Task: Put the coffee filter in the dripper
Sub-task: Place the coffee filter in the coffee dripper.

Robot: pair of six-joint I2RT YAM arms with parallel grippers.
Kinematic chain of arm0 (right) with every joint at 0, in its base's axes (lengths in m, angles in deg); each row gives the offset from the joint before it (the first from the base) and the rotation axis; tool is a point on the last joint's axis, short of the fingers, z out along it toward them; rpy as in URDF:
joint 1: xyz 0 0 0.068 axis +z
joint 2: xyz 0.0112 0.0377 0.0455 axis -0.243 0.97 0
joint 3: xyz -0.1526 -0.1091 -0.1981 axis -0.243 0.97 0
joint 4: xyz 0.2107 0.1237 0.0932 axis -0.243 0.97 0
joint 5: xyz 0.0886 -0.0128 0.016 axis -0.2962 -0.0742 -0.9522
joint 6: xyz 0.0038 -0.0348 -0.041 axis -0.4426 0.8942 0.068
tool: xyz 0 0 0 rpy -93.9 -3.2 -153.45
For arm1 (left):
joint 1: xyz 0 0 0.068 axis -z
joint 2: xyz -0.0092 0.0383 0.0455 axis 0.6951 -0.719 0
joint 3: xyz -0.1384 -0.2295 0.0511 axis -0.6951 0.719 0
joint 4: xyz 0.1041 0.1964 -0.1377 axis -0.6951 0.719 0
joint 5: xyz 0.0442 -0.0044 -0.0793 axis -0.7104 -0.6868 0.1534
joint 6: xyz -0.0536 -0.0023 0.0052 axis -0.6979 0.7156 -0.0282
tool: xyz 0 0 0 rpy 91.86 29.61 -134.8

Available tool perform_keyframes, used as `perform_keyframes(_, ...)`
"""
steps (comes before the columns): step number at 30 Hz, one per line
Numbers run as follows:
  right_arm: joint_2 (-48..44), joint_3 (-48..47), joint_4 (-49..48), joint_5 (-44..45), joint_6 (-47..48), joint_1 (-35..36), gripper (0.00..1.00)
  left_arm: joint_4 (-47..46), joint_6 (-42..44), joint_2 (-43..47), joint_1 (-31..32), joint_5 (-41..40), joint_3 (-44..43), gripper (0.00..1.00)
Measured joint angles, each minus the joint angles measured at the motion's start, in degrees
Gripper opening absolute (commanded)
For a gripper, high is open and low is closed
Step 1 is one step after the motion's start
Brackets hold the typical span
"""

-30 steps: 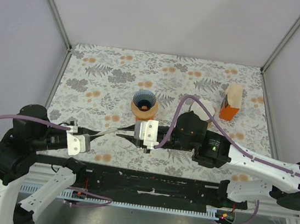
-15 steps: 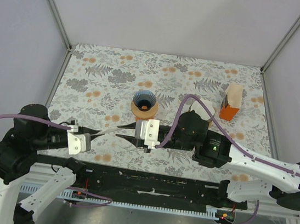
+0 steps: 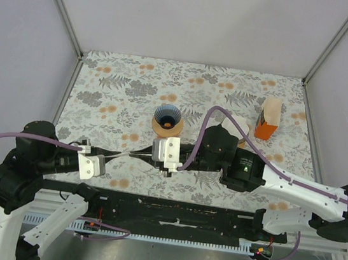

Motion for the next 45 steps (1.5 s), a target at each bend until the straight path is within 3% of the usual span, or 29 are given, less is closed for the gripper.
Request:
perform_keyframes(4, 1.07, -1.14, 1.66, -0.5, -0.2, 0.04, 0.15, 0.0, 0.0, 0.0, 0.0, -0.07, 0.0, 0.02)
perform_keyframes(10, 1.38, -1.31, 3.85, 0.57, -0.2, 0.04, 0.0, 0.0, 0.0, 0.0, 0.0, -0.11, 0.0, 0.02)
perform_keyframes(22, 1.57, -1.31, 4.61, -1.7, -2.12, 0.04, 0.0, -6.97, -8.96, -0.07, 0.0, -4.13, 0.0, 0.02)
perform_keyframes(33, 3.21, -1.31, 4.48, -3.3, -3.63, 0.04, 0.0, -7.74, -10.43, -0.13, 0.0, -5.18, 0.0, 0.02)
perform_keyframes(37, 3.67, -1.31, 3.5, -2.05, -3.82, 0.04, 0.11, -7.72, -10.4, -0.13, 0.0, -5.05, 0.0, 0.02)
perform_keyframes(45, 7.1, -4.02, 1.4, -0.02, -3.89, 0.04, 0.16, -7.67, -10.4, -0.13, 0.0, -5.03, 0.33, 0.02)
